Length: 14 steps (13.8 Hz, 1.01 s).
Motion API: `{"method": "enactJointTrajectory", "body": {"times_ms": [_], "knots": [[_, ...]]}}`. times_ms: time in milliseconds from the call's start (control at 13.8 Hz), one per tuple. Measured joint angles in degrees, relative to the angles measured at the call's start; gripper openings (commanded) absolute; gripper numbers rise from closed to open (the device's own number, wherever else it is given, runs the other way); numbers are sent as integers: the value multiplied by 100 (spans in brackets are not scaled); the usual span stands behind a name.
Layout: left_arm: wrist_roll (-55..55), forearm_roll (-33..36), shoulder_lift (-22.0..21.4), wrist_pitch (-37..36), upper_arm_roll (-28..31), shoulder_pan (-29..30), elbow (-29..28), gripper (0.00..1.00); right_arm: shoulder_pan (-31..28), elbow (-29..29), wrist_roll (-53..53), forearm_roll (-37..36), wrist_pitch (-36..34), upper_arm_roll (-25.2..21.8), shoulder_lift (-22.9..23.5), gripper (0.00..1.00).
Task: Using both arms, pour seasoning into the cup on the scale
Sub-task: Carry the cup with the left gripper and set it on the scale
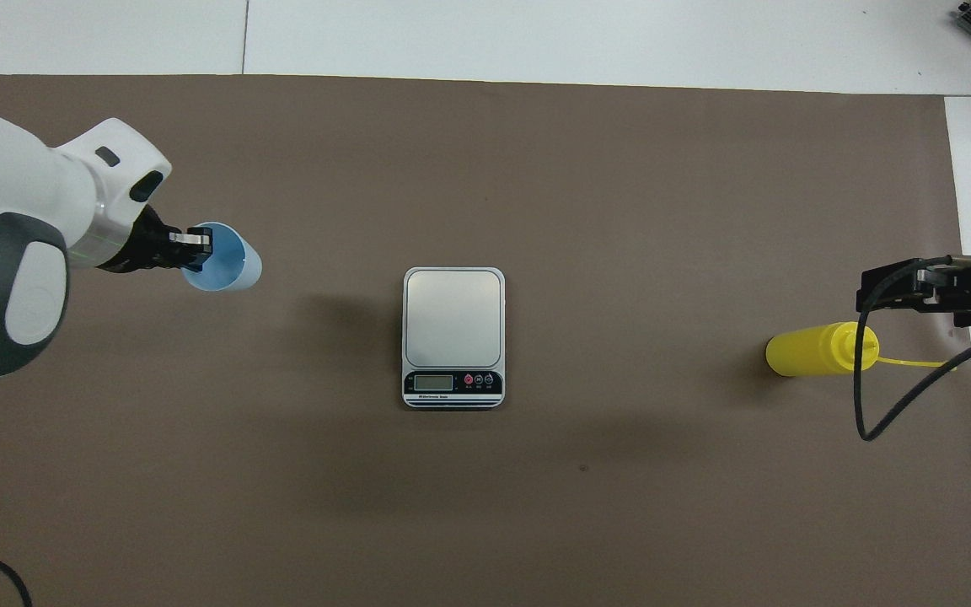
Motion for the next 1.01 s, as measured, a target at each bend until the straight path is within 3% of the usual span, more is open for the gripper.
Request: {"method": "enactJointTrajectory", "body": {"times_ms": [362,652,1015], "knots": [[-1312,0,140,297,-30,-1297,16,0,-1,0,0,0,0,0,0,100],[-1662,0,346,457,-21,-1731,19,0,-3,0,-1,0,0,-3,0,100],[-1974,0,1083,729,-14,-2066,348,0,-5,0,-1,0,0,-4,-1,100]]}}
